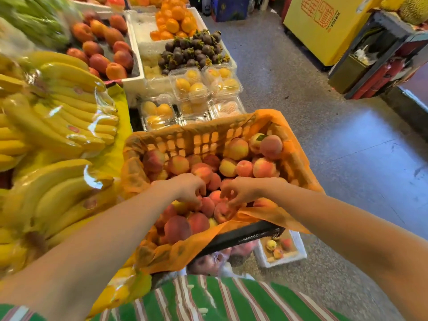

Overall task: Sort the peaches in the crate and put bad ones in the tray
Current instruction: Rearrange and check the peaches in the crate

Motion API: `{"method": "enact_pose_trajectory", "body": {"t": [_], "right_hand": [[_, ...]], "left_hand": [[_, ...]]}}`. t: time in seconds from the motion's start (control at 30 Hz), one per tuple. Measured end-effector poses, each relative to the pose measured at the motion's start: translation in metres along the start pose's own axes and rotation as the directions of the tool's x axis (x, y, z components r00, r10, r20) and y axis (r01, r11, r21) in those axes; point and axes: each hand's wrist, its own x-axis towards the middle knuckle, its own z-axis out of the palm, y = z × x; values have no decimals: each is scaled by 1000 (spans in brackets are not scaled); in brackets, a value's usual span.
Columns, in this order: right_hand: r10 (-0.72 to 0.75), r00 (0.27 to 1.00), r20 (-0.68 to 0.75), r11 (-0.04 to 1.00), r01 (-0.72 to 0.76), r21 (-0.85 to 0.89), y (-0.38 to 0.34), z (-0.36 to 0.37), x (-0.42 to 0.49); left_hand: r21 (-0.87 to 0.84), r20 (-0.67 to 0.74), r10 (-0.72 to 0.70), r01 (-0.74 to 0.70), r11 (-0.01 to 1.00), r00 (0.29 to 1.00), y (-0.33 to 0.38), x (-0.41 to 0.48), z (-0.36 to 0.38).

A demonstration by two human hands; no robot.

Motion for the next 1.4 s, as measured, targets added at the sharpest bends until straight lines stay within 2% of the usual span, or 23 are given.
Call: {"method": "enact_pose_trajectory", "body": {"t": [0.07,0.17,0.4,0.47,0.6,0.67,0.73,0.8,0.9,1.0,1.07,1.1,1.17,1.2,1.27,1.4], "right_hand": [[3,999,51,1000,-2,-21,0,2,8],[-16,993,118,997,25,-73,-1,5,16],[-117,989,87,982,129,-139,-2,9,21],[-115,990,87,990,121,-68,2,8,19],[-64,998,-7,992,64,107,15,-1,5],[-33,999,-38,974,41,225,18,-9,-6],[-8,999,-51,946,24,323,20,-17,-19],[20,998,-62,902,9,432,22,-24,-33],[61,993,-103,782,17,623,26,-28,-48],[82,991,-101,611,30,791,31,-30,-55],[86,994,-65,467,18,884,35,-31,-58],[86,995,-58,411,18,911,38,-31,-59],[75,994,-80,347,49,936,38,-33,-66],[72,993,-94,327,66,943,38,-34,-69],[93,986,-138,301,105,948,41,-33,-74],[106,969,-224,333,177,926,46,-35,-89]], "left_hand": [[7,-16,17,-17,1000,1000,1,8,5],[44,32,32,-33,998,999,2,22,13],[71,58,76,-80,994,995,-3,38,16],[88,64,72,-77,993,995,-4,38,17],[163,69,95,-105,981,993,-5,38,19],[139,56,119,-126,982,991,-6,36,19],[14,32,141,-141,990,990,-6,32,15],[-236,-7,153,-150,960,988,-7,26,7],[-612,-45,155,-150,776,987,-11,13,-8],[-890,7,141,-58,452,990,-12,2,-20],[-982,78,145,51,180,986,-10,-1,-24],[-993,99,157,88,76,983,-7,-3,-26],[-991,103,181,117,-69,978,3,-4,-29],[-987,91,179,112,-113,980,8,-3,-29],[-987,64,167,88,-135,984,17,-3,-31],[-997,4,229,22,-79,973,22,-1,-33]]}}
